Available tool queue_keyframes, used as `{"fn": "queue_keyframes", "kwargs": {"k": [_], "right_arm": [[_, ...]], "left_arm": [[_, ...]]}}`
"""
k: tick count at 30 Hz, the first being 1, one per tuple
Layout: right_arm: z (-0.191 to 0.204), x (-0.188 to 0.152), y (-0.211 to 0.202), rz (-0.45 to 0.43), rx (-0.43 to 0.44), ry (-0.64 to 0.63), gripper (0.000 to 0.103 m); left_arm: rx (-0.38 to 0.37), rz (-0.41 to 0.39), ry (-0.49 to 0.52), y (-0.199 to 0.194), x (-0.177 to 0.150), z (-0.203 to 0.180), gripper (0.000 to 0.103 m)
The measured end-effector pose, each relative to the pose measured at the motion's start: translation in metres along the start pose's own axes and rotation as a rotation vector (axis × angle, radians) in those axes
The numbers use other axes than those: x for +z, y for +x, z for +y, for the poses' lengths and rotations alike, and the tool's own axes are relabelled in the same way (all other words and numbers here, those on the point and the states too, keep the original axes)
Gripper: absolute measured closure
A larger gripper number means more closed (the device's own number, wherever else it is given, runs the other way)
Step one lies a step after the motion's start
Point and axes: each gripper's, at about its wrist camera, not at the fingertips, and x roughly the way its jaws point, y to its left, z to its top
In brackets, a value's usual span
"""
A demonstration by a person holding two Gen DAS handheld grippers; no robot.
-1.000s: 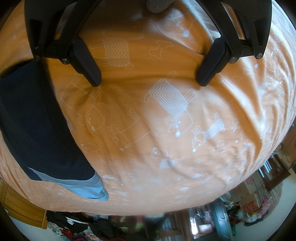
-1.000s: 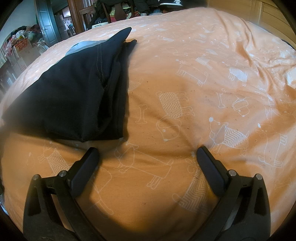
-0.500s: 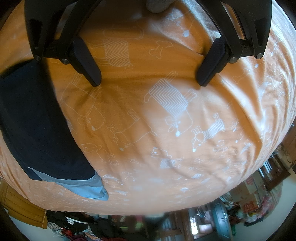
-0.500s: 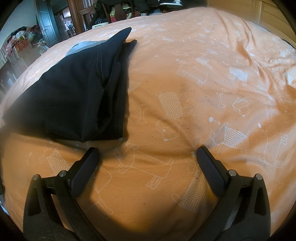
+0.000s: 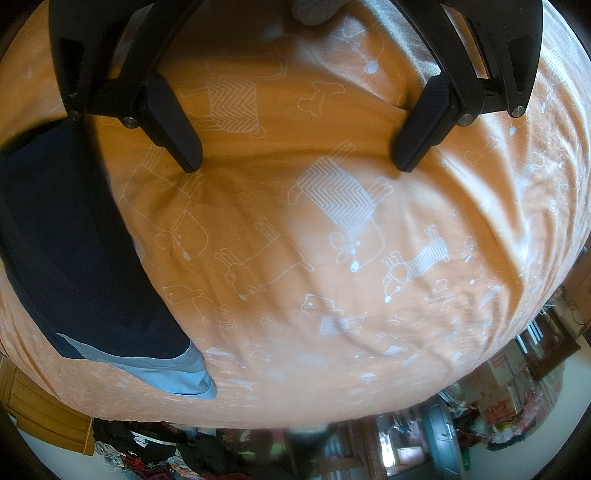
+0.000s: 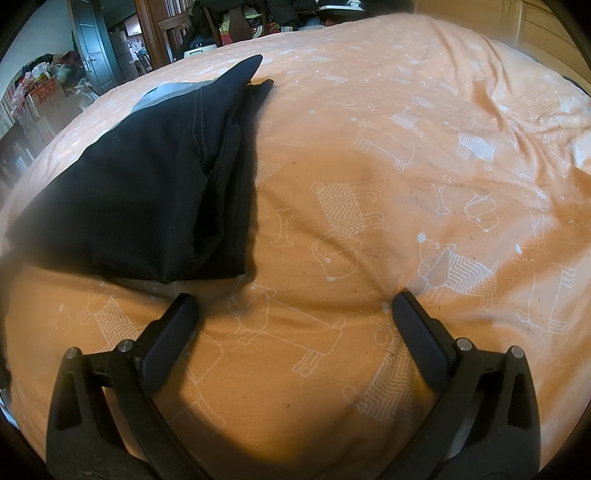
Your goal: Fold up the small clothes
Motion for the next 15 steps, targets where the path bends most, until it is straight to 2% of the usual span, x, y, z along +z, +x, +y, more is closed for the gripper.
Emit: {"fn": "queue_keyframes", "kwargs": {"k": [15], "right_arm": [[-0.0002, -0.0002, 0.0000, 0.000, 0.001, 0.001, 0.000]], "left_arm": [[0.000, 0.000, -0.001, 0.0001, 0.0000, 0.0002, 0.000]]}}
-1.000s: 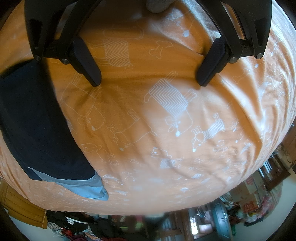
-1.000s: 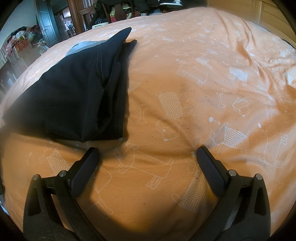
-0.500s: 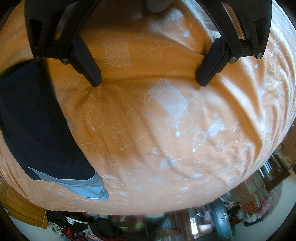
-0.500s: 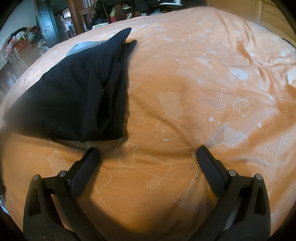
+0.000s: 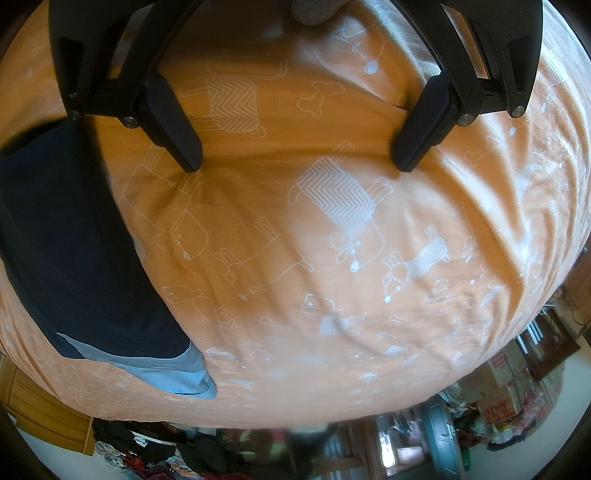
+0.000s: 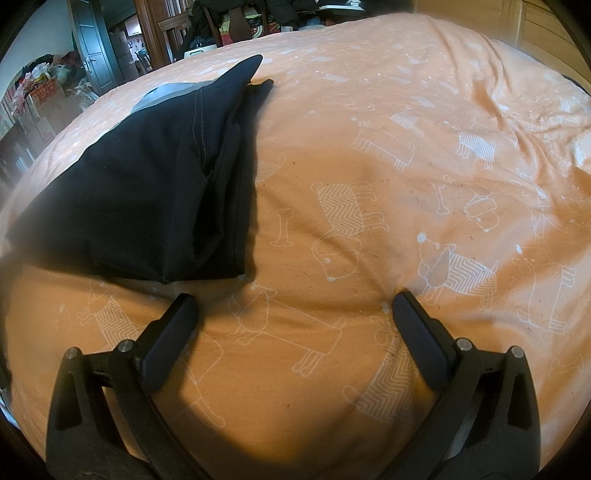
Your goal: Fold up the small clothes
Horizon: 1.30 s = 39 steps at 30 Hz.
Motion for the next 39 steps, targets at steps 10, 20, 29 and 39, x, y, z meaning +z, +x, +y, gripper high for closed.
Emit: {"fn": "queue_keyframes", "kwargs": {"k": [10, 20, 29, 39], "right_arm": [[0.000, 0.000, 0.000, 0.000, 0.002, 0.002, 0.000], [0.003, -0.001, 0.000, 0.001, 0.004, 0.005, 0.000], [0.004, -0.003, -0.001, 0.000, 0.007, 0.010, 0.000], [0.013, -0.006, -0.001, -0.002, 0.016, 0.021, 0.000]], "left_arm": [[0.000, 0.000, -0.001, 0.000, 0.000, 0.000, 0.000], [0.000, -0.001, -0.001, 0.000, 0.000, 0.000, 0.000], [0.000, -0.001, -0.001, 0.000, 0.000, 0.000, 0.000], [0.000, -0.001, -0.002, 0.000, 0.000, -0.001, 0.000]]}}
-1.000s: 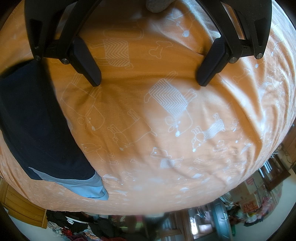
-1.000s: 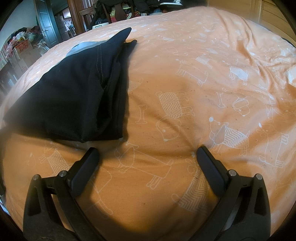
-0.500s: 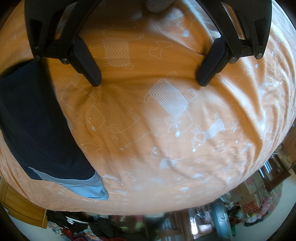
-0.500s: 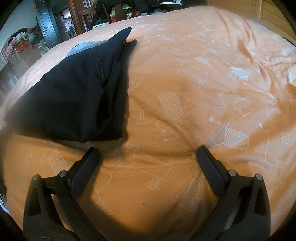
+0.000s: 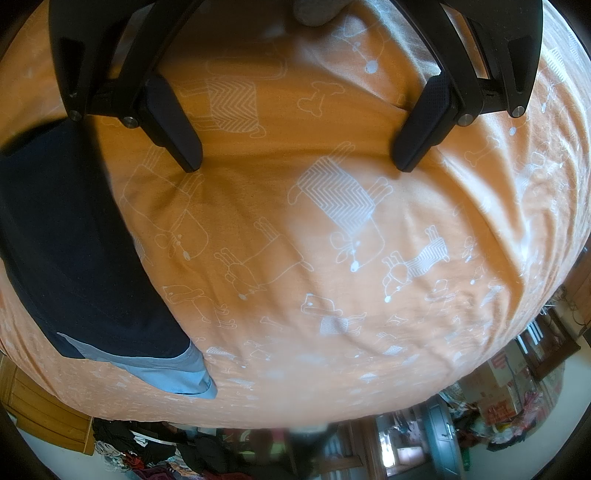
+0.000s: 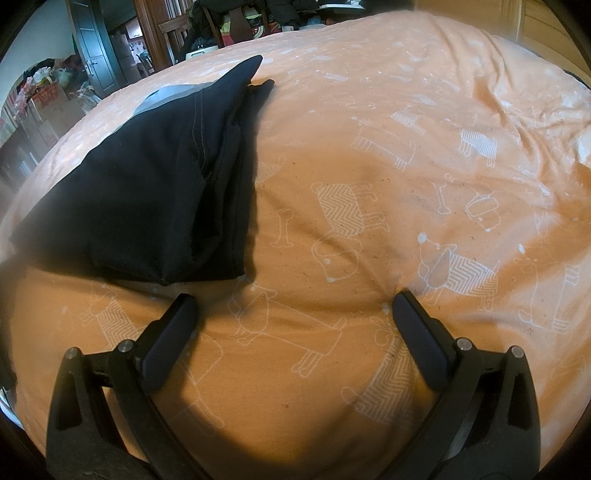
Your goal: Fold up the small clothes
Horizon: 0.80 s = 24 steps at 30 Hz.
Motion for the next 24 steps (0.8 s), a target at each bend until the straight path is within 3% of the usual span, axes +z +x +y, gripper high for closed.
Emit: {"fn": "queue_keyframes", "kwargs": {"k": [24], "right_arm": [[0.003, -0.002, 0.000, -0.002, 0.015, 0.019, 0.000]], "left_arm": [[-0.002, 0.000, -0.002, 0.000, 0.001, -0.001, 0.000]]}}
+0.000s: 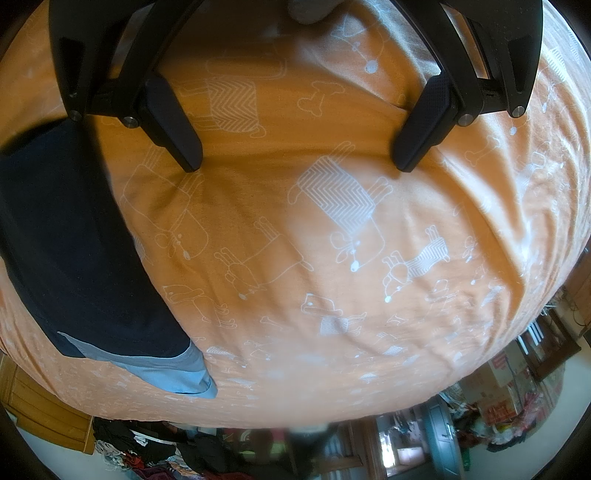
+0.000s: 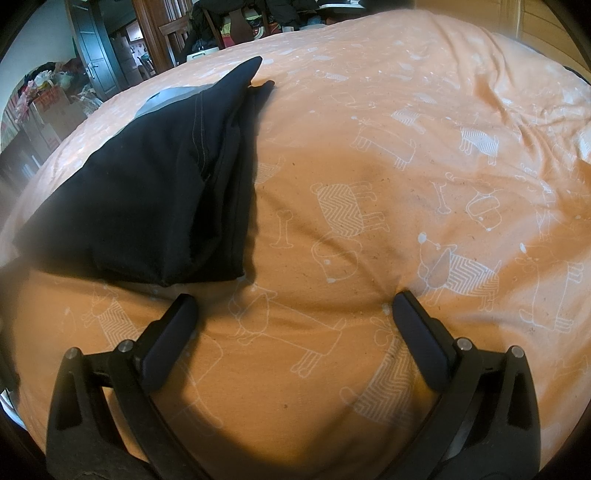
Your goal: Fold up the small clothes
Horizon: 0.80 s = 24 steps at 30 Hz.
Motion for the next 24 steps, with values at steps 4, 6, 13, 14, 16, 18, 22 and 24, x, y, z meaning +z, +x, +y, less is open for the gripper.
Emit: {"fn": "queue_keyframes", "kwargs": {"k": [4, 6, 13, 14, 16, 18, 22, 24], "right_arm": [[-0.008, -0.003, -0.004, 0.000, 0.007, 0.002, 0.000], [-0.010, -0.001, -0.003, 0.000, 0.010, 0.002, 0.000], [-0.008, -0.001, -0.002, 0.000, 0.011, 0.003, 0.000], [-0.008, -0.001, -0.002, 0.000, 0.012, 0.003, 0.000], [-0.007, -0.001, -0.002, 0.000, 0.012, 0.003, 0.000], [-0.008, -0.001, -0.002, 0.000, 0.012, 0.003, 0.000], [-0.008, -0.001, -0.002, 0.000, 0.012, 0.003, 0.000], [-0.010, 0.000, -0.001, -0.001, 0.015, 0.004, 0.000]], "left_arm": [[-0.002, 0.000, -0.001, 0.000, 0.001, -0.001, 0.000], [-0.002, 0.000, -0.001, 0.000, 0.001, -0.002, 0.000], [-0.002, 0.000, -0.001, 0.000, 0.002, -0.002, 0.000], [-0.002, 0.000, -0.001, 0.000, 0.002, -0.002, 0.000], [-0.002, 0.000, -0.001, 0.000, 0.002, -0.002, 0.000], [-0.002, 0.000, -0.001, 0.000, 0.002, -0.002, 0.000], [-0.003, 0.000, -0.002, 0.000, 0.001, -0.002, 0.000], [-0.003, 0.000, -0.002, 0.000, 0.002, -0.002, 0.000]]}}
